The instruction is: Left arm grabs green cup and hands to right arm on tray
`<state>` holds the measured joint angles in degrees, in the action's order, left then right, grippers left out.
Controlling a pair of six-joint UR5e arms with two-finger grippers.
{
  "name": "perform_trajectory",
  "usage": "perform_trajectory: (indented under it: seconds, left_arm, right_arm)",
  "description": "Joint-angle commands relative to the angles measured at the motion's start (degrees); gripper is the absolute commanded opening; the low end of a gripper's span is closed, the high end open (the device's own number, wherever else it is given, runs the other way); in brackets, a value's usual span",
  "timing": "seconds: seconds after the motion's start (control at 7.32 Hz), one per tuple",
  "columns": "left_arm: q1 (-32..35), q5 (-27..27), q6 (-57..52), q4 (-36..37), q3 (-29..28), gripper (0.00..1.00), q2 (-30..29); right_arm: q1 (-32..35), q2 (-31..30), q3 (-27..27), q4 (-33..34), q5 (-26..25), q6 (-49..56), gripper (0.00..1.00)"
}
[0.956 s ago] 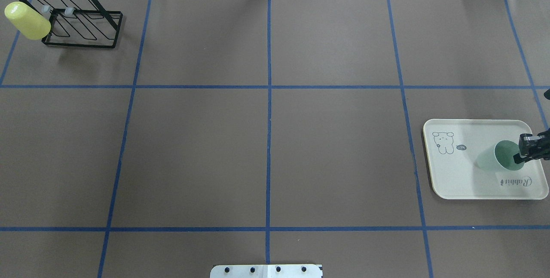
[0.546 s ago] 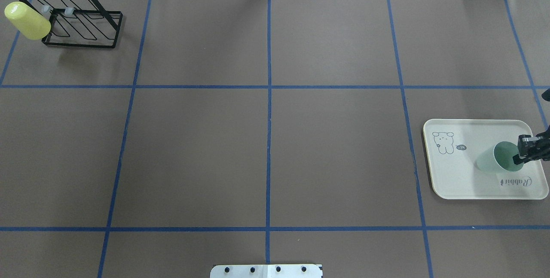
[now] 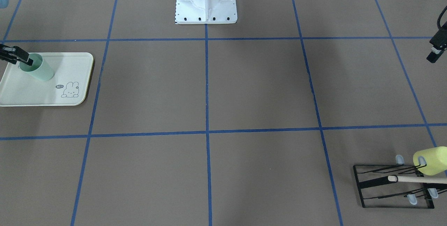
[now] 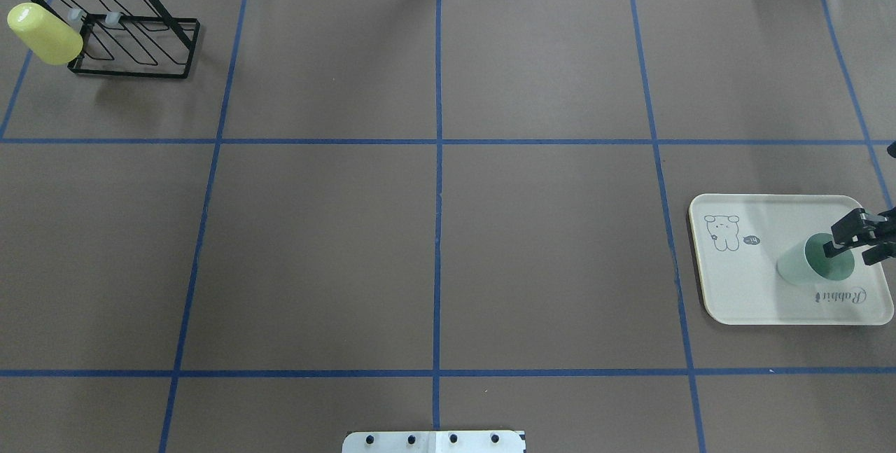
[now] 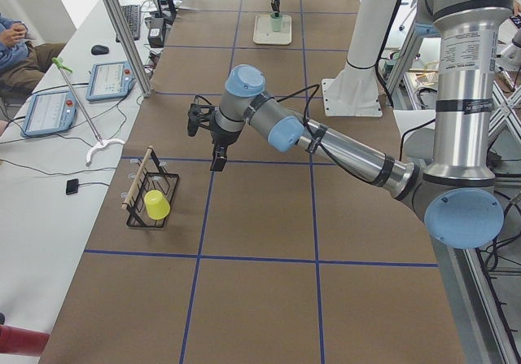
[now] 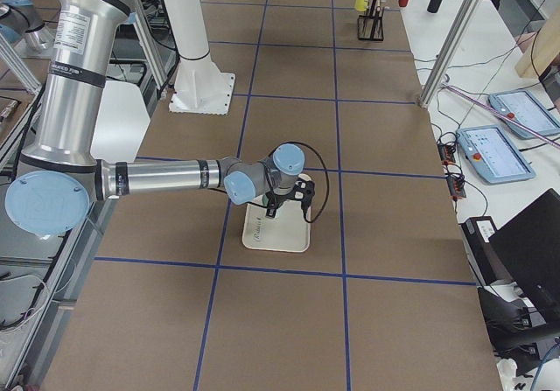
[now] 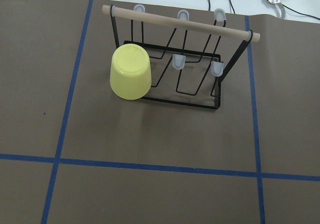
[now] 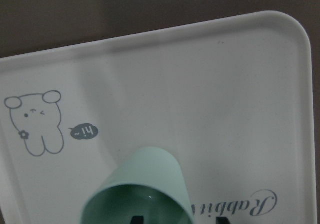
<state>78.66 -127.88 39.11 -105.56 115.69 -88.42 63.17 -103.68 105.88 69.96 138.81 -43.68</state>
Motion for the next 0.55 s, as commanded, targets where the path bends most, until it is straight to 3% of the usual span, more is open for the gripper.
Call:
perform_trajectory:
  seconds: [0.0,0.41]
  left_arm:
    - [0.0,0.1,-0.9,0.0,-0.2,1.0,0.2]
    - [0.7,0.7,-16.8,2.3,-1.1,1.0,3.2]
  right_arm:
    - [6.9,-0.4,4.4,-0.1,0.0,3.9,1.0]
    - [15.5,0.0,4.0,2.6,-0.1,16.0,1.0]
